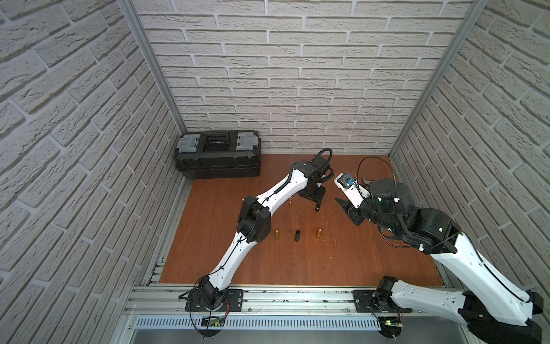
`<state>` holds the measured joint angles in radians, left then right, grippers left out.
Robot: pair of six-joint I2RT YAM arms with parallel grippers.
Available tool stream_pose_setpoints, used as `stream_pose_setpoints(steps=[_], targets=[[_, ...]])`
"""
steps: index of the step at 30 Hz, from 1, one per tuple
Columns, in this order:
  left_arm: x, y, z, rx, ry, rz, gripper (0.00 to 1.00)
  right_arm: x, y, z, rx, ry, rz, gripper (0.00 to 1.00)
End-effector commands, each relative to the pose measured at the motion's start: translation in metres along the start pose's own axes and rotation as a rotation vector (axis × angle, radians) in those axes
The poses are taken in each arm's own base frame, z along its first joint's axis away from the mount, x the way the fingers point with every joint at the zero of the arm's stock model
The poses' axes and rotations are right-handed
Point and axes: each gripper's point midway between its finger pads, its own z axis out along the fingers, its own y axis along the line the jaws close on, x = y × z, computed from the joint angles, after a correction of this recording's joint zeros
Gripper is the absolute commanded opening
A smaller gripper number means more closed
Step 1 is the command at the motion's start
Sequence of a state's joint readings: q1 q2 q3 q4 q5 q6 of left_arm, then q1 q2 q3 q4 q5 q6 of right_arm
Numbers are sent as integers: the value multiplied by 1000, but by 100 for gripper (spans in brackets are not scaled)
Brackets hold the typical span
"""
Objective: Open the lipstick cap
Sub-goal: Pick up the lipstick at the center of the board.
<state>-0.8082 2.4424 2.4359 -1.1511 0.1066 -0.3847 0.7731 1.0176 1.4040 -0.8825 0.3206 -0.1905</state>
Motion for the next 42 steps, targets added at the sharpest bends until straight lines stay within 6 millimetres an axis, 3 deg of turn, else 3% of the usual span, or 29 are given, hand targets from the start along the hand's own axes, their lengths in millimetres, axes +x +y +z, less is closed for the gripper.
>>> stream_pose_setpoints(steps=[1, 10, 30, 36, 42], targets=[[-4, -10, 4, 33, -8, 19, 56, -1, -2, 3, 13, -9, 12, 45], [-1, -23, 15, 72, 5, 40, 56, 4, 0, 8, 15, 9, 12, 45], [-6, -12, 36, 14, -3, 29, 48, 14, 0, 13, 25, 51, -5, 45], [-10, -14, 32, 20, -24, 25, 42, 18, 2, 15, 21, 61, 0, 45], [-9, -13, 31, 14, -19, 30, 28, 20, 4, 18, 17, 67, 1, 45]])
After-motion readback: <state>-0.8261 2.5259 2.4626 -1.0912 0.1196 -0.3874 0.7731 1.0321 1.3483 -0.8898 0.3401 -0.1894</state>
